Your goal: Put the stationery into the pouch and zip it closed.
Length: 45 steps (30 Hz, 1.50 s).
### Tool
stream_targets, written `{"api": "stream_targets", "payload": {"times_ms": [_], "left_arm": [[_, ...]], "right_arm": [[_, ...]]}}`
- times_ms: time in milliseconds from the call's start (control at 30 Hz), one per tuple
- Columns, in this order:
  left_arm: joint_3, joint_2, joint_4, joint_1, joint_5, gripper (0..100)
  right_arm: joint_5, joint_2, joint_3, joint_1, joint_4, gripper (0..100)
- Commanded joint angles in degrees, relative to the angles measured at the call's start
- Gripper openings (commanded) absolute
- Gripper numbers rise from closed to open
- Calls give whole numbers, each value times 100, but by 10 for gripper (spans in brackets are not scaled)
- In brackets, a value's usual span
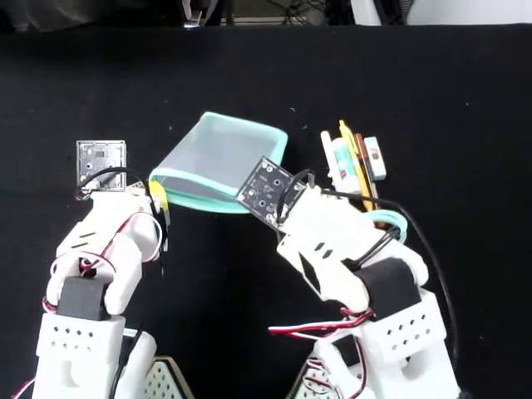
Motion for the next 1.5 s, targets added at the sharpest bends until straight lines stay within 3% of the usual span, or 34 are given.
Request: {"api": "stream_targets", "payload": {"times_ms": [0,233,400,633,833,967,1100,1233,1467], "left_arm": [[-22,-53,-114,22,53,30],[-699,-53,-70,57,18,30],[-1473,-53,316,13,-325,30],[-2712,0,1319,48,-431,30],[-2835,290,1292,48,-431,30],[-3477,941,1495,22,-413,30],[-4549,1785,2286,57,-396,30],[-5262,2699,2840,13,-387,30],[-5921,3640,2945,13,-387,30]], "right_arm": [[44,-84,-66,88,9,13],[-18,-92,-558,-79,-62,13],[-563,-40,-1323,-290,-88,17],[-1073,-75,-1596,-378,18,250],[-1248,-84,-2580,-1020,642,233],[-1433,31,-3257,-923,791,237],[-1468,400,-3143,-862,782,238],[-2004,796,-3011,-730,404,266],[-2048,1226,-3002,-79,273,286]]}}
